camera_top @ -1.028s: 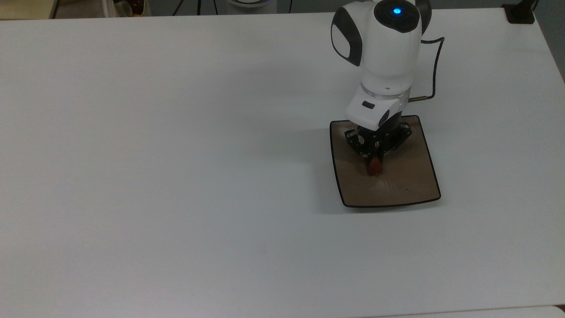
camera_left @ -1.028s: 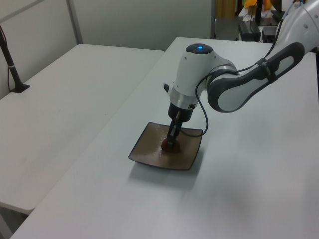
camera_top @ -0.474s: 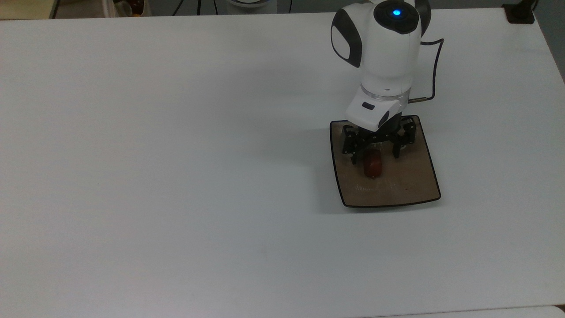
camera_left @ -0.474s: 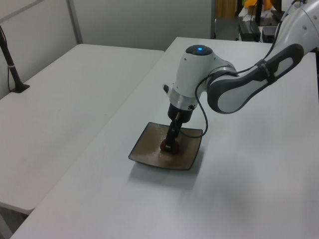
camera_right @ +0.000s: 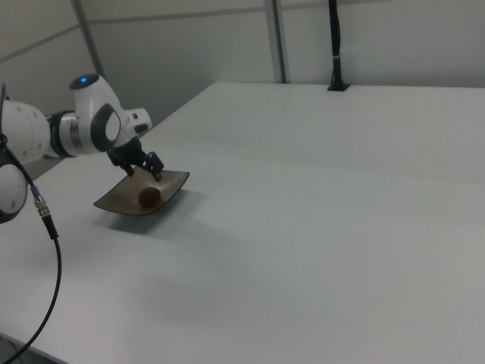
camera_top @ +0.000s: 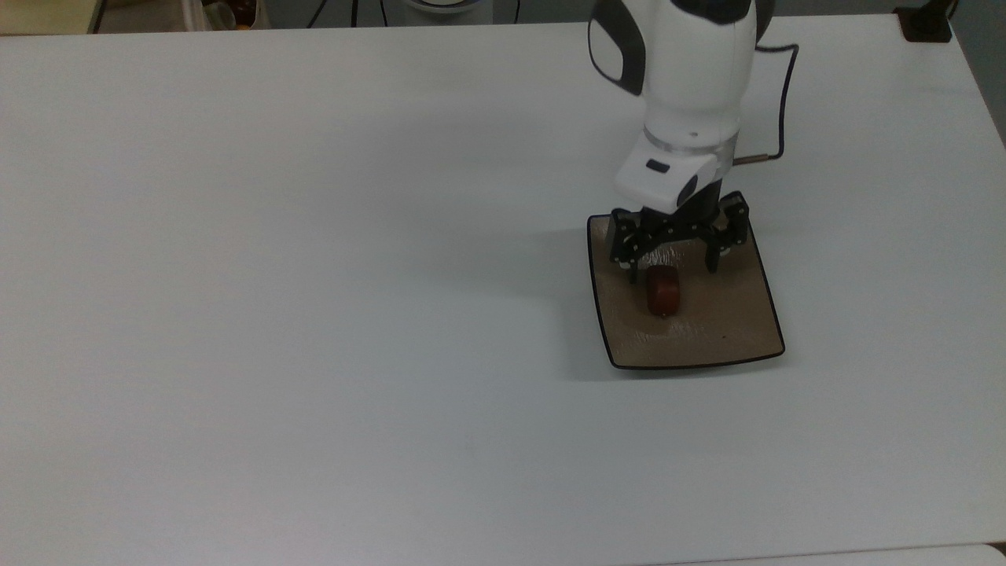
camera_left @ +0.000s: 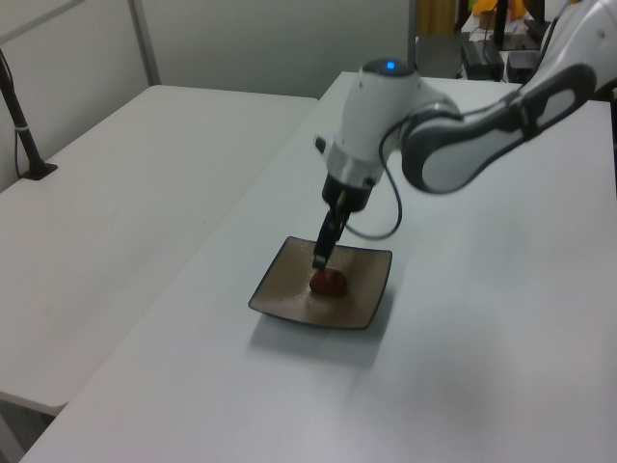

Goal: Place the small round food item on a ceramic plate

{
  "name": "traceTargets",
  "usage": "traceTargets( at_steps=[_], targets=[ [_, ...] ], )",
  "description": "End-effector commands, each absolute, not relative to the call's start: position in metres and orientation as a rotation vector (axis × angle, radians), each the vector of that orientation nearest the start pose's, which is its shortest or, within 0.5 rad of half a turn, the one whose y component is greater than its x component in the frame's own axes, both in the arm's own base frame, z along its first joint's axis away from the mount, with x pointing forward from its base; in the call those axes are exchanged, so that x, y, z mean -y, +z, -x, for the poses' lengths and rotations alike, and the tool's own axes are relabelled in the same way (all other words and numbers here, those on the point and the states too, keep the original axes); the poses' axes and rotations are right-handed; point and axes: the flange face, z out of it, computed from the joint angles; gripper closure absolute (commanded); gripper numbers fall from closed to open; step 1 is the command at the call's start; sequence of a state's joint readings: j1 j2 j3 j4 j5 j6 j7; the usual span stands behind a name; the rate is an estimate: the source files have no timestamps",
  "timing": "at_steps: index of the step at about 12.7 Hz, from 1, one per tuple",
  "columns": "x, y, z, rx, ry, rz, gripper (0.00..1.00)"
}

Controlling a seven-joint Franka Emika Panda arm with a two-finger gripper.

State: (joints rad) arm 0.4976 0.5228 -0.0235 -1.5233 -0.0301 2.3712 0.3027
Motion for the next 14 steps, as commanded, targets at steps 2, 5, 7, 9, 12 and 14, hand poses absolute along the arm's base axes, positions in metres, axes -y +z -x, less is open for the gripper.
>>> traceTargets(
  at_steps=[2, 5, 7, 9, 12, 14],
  targets=[
    [-0.271, 0.509, -0.603, 0.172, -0.277, 3.109, 0.0],
    [-0.206, 0.593, -0.564, 0.036, -0.162, 3.138, 0.0],
    [-0.163, 0.625, -0.549, -0.06, -0.139, 3.133, 0.0],
    [-0.127, 0.638, -0.538, -0.145, -0.112, 3.098, 0.0],
    [-0.088, 0.632, -0.531, -0.09, -0.099, 3.099, 0.0],
    [-0.072, 0.62, -0.533, 0.03, -0.068, 3.083, 0.0]
  ],
)
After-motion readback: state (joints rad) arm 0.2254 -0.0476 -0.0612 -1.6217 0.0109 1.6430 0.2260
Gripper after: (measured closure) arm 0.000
